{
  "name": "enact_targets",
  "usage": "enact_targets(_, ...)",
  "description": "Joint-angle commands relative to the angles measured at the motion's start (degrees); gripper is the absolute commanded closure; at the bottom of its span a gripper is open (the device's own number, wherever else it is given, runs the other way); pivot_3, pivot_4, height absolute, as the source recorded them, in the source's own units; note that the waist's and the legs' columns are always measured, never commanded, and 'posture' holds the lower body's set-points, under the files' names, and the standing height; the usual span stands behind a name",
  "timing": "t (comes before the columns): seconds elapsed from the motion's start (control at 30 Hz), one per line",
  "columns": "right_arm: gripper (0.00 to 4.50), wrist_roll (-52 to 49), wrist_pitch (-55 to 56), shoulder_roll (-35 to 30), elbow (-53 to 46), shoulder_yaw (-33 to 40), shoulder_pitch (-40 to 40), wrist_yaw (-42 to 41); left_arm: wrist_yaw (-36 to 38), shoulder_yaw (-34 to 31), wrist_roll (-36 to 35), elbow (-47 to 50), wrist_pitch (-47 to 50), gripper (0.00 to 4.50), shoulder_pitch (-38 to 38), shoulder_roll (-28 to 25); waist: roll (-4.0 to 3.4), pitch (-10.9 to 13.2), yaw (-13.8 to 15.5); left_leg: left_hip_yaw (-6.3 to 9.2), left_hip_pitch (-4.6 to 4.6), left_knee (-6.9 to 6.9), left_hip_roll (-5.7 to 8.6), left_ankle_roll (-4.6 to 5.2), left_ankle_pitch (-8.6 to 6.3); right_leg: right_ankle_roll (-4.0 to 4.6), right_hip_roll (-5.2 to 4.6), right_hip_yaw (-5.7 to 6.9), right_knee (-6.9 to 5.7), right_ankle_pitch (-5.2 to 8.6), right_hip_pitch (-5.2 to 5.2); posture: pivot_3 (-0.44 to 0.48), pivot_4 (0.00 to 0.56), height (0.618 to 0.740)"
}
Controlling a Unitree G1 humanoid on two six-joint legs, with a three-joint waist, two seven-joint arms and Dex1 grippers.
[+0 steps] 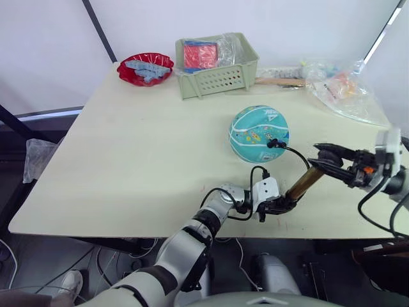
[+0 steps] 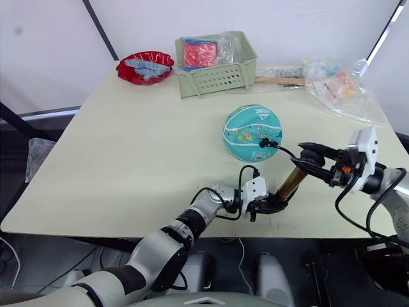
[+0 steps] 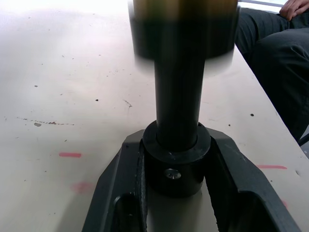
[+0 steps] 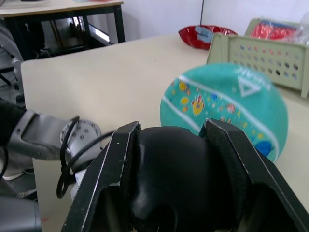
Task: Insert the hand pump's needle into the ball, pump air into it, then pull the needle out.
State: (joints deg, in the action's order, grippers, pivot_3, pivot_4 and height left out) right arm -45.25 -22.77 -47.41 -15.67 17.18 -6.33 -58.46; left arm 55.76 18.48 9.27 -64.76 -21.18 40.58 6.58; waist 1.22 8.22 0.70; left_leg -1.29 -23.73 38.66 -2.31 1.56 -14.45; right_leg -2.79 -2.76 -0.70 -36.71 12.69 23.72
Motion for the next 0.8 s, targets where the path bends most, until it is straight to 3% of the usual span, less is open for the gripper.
enact_targets(0.03,2.87,-6.9,-3.5,-3.3,-2.6,7.1,-4.7,-0.1,-0.5,-0.1,0.9,-2.2,1.5,3.35,-0.6,-1.6,-0.02,0.1,0.0,0.01,0.00,0.00,0.00,0.00,0.00,0.00,0.00,0.01,0.00,0.00,0.00,0.000,0.150,0.735)
enact_targets(0.43,2.87,-11.7,-10.6,-8.1,-1.4,11.5,-11.3,-0.2,-0.6,-0.4,0.7,-2.8,1.5,3.35,0.1,-2.0,-0.08,0.3,-0.1,-0.03,-0.01,0.00,0.01,0.00,0.00,-0.01,-0.01,-0.05,0.00,-0.01,0.02,0.000,0.150,0.735)
enact_targets(0.8,2.87,-4.5,-6.8,-4.6,-3.5,6.1,-2.8,-2.6,-0.3,-0.3,0.7,-2.5,1.5,3.35,-0.4,-2.1,-0.04,0.2,-0.1,-0.02,0.03,0.00,0.00,0.00,0.00,-0.02,0.00,-0.04,-0.01,-0.01,-0.01,0.000,0.150,0.735)
